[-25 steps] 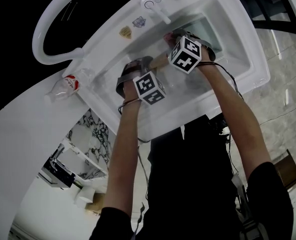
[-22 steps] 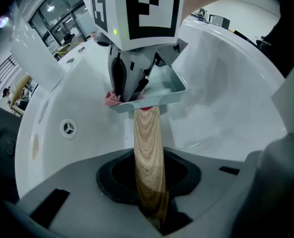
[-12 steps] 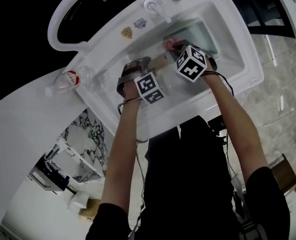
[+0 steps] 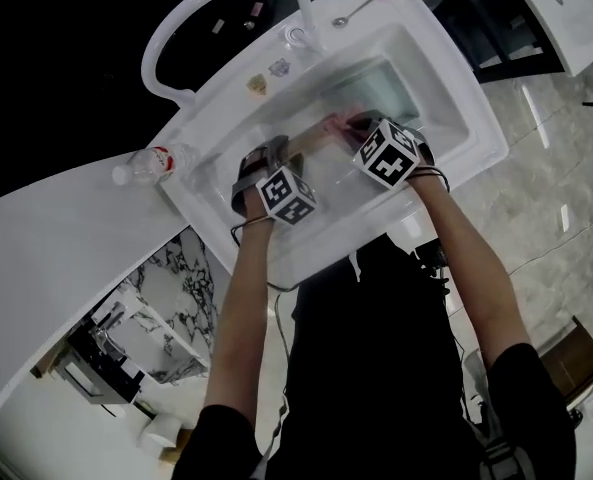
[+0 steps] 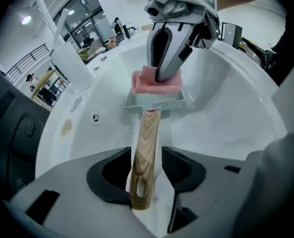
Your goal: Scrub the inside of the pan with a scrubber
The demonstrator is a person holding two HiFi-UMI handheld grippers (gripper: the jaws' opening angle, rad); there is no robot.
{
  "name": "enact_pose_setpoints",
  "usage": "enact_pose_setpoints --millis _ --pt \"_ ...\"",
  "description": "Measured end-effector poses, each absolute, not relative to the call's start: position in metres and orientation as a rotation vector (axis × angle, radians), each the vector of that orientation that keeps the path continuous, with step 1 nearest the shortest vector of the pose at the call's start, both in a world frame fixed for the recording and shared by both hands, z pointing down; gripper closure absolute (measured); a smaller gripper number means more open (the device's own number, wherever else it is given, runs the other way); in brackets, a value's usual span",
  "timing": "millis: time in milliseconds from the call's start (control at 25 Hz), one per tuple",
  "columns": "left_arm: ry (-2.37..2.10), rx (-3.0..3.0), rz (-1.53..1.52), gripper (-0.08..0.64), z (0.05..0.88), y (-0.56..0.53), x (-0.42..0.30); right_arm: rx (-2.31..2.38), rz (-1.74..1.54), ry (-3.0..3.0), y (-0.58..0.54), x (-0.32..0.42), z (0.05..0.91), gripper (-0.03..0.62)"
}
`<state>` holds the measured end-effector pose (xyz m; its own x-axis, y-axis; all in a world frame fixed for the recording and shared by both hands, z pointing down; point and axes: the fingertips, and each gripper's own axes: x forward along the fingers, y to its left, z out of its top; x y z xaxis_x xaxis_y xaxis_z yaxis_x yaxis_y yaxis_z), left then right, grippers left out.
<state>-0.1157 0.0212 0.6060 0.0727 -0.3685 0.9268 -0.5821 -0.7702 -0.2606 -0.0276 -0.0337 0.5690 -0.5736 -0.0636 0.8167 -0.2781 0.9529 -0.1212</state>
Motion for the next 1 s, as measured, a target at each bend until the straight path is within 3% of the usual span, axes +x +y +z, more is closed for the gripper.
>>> enact_pose_setpoints --millis 440,1000 --pt "-1.123 2.275 1.630 0.370 0.538 0.044 -0.096 0.369 0.249 -2.208 -0.006 -0.012 0.504 0.548" --pt "-1.218 2.411 1.494 0.463 0.494 0.091 -0.076 0.493 0.157 -2.195 0.057 0.005 0.462 0.548"
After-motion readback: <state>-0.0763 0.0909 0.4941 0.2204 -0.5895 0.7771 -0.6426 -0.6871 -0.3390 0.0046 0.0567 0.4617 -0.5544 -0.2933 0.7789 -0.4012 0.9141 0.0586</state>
